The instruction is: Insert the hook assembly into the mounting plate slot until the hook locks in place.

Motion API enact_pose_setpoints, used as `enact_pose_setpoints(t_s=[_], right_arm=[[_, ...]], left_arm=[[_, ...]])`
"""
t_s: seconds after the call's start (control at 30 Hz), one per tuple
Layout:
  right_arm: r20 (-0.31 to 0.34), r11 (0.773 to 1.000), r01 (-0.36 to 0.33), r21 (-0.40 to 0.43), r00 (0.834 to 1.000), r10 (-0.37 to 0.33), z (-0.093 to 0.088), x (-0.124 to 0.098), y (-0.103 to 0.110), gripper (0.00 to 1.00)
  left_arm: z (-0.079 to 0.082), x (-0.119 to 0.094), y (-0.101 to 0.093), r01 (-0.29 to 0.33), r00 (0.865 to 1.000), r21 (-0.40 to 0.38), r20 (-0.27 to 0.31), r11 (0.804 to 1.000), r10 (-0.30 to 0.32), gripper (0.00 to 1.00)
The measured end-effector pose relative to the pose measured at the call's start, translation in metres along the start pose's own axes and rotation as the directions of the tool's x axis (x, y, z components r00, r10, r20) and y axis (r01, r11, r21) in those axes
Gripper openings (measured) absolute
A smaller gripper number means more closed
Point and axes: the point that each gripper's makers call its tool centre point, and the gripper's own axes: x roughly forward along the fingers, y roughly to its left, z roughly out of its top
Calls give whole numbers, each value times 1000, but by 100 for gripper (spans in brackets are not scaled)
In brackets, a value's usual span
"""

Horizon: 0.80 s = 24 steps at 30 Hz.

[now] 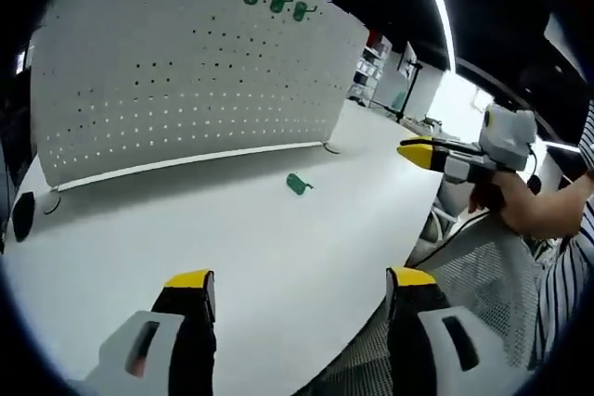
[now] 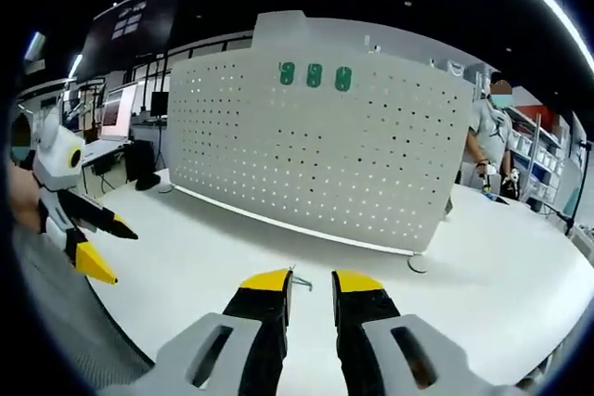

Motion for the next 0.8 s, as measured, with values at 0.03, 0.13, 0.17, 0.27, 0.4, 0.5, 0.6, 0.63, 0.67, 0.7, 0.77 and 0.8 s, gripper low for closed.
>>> enact_pose_setpoints(t_s=[0.03, 0.13, 0.17, 0.27, 0.4, 0.5, 0.6, 0.63, 0.67, 0.7, 0.77, 0.8], right_arm=[[2, 1000, 4, 1, 1000, -4, 0, 0, -1, 15], [-4, 1000, 19, 3, 1000, -19, -1, -1, -4, 15], [-4, 1000, 20, 5, 1000, -20, -1, -1, -4, 15], [-4, 1000, 27, 9, 1000, -27, -2, -1, -5, 15], [-4, 1000, 28, 10, 1000, -28, -2, -1, -5, 15], [-2, 1000, 28, 5, 1000, -28, -1, 0, -5, 15], [-7, 1000, 25, 1, 1000, -25, -3, 0, -4, 15], [-10, 1000, 23, -1, 1000, -23, -3, 0, -4, 15], [-11, 1000, 22, -2, 1000, -22, -3, 1, -3, 15], [-12, 1000, 21, -3, 1000, -21, -4, 1, -3, 15], [-15, 1000, 17, -5, 1000, -17, -5, 1, -3, 15], [-17, 1000, 17, -7, 1000, -17, -5, 1, -3, 15]], left_arm=[[2, 8, -1, 10, 1000, 18, -5, 1000, -10, 76], [8, 27, -3, 32, 999, 47, -11, 998, -31, 74], [11, 35, -3, 41, 999, 48, -9, 998, -41, 74], [19, 52, -5, 57, 998, 49, -1, 997, -57, 72], [29, 75, -10, 75, 997, 59, 7, 995, -76, 66], [35, 92, -12, 84, 996, 51, 15, 995, -84, 63], [37, 104, -14, 86, 996, 61, 17, 994, -87, 62], [38, 110, -15, 87, 996, 64, 19, 994, -88, 61], [38, 113, -15, 86, 996, 65, 21, 994, -87, 60], [38, 117, -14, 84, 996, 66, 21, 994, -86, 58], [37, 129, -12, 81, 996, 64, 16, 995, -82, 56], [37, 132, -13, 81, 996, 73, 17, 994, -82, 53]])
